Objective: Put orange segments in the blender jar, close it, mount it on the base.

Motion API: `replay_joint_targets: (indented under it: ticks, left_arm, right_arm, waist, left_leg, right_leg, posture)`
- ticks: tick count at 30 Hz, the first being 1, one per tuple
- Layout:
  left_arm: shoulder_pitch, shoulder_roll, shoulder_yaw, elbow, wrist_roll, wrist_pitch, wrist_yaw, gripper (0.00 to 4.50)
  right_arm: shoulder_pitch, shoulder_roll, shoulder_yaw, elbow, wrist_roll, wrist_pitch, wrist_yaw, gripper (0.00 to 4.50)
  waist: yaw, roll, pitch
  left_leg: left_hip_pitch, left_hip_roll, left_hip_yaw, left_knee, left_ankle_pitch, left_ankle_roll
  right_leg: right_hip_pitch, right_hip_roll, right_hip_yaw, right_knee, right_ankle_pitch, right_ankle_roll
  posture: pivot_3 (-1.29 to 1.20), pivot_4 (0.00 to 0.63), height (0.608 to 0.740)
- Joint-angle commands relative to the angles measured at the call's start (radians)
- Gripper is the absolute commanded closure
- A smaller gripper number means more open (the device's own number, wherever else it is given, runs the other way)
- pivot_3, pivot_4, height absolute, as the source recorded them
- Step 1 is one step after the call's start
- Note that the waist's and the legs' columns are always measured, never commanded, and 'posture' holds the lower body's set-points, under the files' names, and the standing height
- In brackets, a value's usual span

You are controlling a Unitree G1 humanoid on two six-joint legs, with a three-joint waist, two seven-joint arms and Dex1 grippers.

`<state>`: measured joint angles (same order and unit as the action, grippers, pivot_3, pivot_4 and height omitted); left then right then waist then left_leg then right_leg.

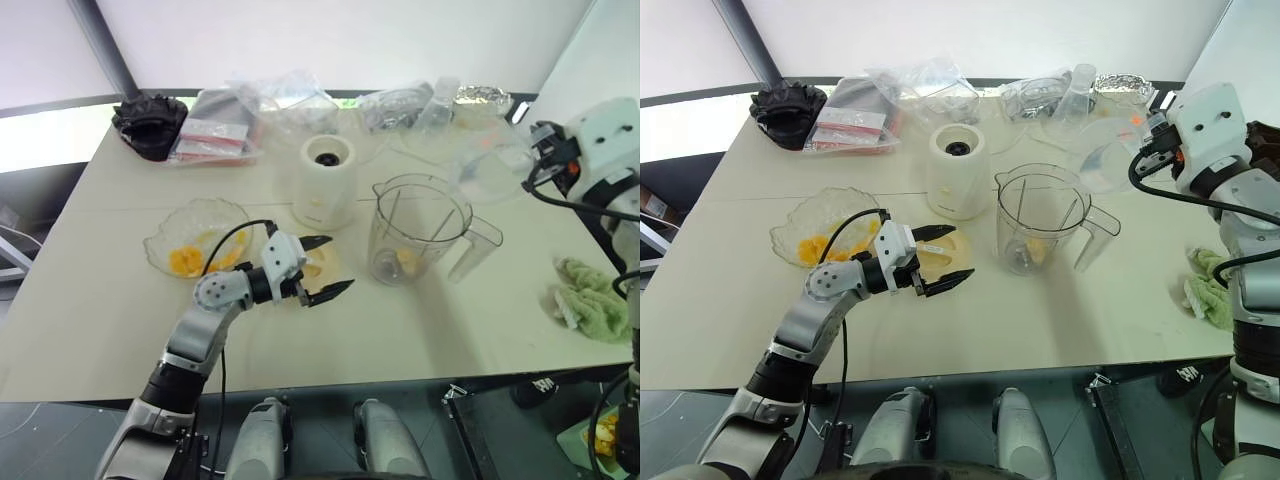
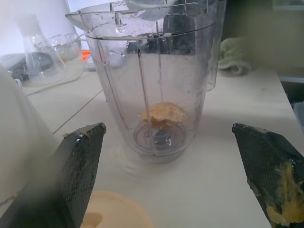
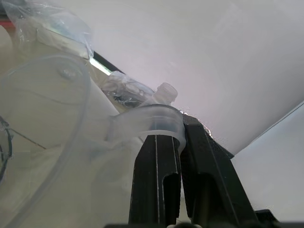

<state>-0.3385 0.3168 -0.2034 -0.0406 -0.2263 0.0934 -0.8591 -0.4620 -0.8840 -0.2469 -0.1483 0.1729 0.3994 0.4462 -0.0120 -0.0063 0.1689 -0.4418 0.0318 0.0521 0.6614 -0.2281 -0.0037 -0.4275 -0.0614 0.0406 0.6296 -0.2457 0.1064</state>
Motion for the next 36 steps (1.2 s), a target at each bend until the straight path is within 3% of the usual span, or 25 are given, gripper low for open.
replay_joint_targets:
  ticks: [1,27,30,36]
  left_arm:
    - [-0.004,0.003,0.003,-0.027,0.003,-0.015,0.007,0.00]
    - [-0.019,-0.006,-0.006,-0.011,0.001,-0.020,0.010,0.00]
    - [-0.020,-0.006,-0.007,-0.010,0.001,-0.022,0.010,0.00]
    - [-0.020,-0.003,-0.007,-0.009,0.002,-0.023,0.009,0.00]
  right_arm:
    - [-0.034,-0.041,-0.021,-0.013,-0.038,-0.065,0.018,4.48]
    - [-0.032,-0.058,-0.020,0.003,-0.142,-0.183,0.077,4.48]
    - [-0.032,-0.042,-0.031,0.002,-0.129,-0.155,0.069,4.48]
    - [-0.054,0.043,-0.111,-0.024,-0.021,0.069,0.012,4.48]
  waist:
    - [0.000,0.000,0.000]
    - [0.000,0.000,0.000]
    - [0.000,0.000,0.000]
    - [0.001,0.000,0.000]
  left_leg:
    - [0.000,0.000,0.000,0.000,0.000,0.000]
    - [0.000,0.000,0.000,0.000,0.000,0.000]
    - [0.000,0.000,0.000,0.001,0.000,0.000]
    - [0.000,0.000,0.000,0.001,0.000,0.000]
  right_leg:
    - [0.000,0.000,0.000,0.000,0.000,0.000]
    - [0.000,0.000,0.000,0.001,0.000,0.000]
    - [0.000,0.000,0.000,0.001,0.000,0.000]
    - [0.000,0.000,0.000,0.001,0.000,0.000]
  posture:
    - [0.00,0.150,0.740]
    - [0.00,0.150,0.740]
    - [0.00,0.150,0.740]
    - [0.00,0.150,0.740]
